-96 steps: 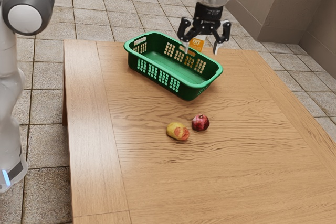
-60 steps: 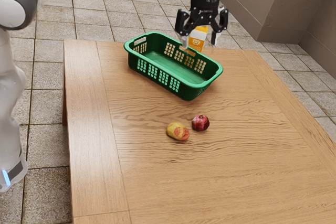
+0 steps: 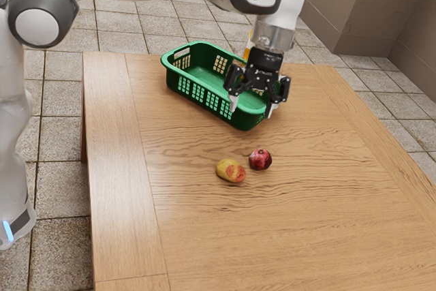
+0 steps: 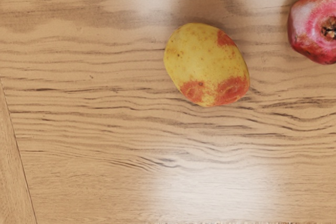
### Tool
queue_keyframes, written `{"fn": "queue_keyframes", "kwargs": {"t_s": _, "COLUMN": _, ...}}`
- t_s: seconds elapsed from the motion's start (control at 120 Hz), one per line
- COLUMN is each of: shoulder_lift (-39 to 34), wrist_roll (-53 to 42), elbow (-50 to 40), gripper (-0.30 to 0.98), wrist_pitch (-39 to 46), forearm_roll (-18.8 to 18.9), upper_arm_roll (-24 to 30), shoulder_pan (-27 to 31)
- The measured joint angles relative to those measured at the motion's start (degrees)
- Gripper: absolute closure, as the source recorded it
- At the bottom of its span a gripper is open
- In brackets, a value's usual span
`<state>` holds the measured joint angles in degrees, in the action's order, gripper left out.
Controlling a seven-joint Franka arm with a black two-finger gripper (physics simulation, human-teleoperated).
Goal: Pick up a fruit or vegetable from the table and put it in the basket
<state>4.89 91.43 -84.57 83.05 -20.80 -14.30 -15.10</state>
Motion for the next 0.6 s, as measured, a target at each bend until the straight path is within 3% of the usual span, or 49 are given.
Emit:
{"fn": "queue_keyframes", "kwargs": {"t_s": 0.242, "shoulder_lift": -2.06, "wrist_roll": -6.04, "elbow": -9.30, "gripper": 0.00, "wrist_pitch": 4.13, "forearm_roll": -2.26, "upper_arm_roll": -0.25, "shoulder_pan": -4.71}}
{"fn": "queue_keyframes", "kwargs": {"t_s": 0.442, "shoulder_lift": 1.38, "wrist_roll": -10.77, "elbow": -9.14, "gripper": 0.00, "wrist_pitch": 6.00, "forearm_roll": -3.56, "upper_arm_roll": -0.30, "shoulder_pan": 1.60}}
{"fn": "queue_keyframes", "kwargs": {"t_s": 0.6, "shoulder_lift": 4.92, "wrist_roll": -14.35, "elbow": -7.67, "gripper": 0.00, "wrist_pitch": 7.08, "forearm_roll": -5.17, "upper_arm_roll": -0.21, "shoulder_pan": 2.58}}
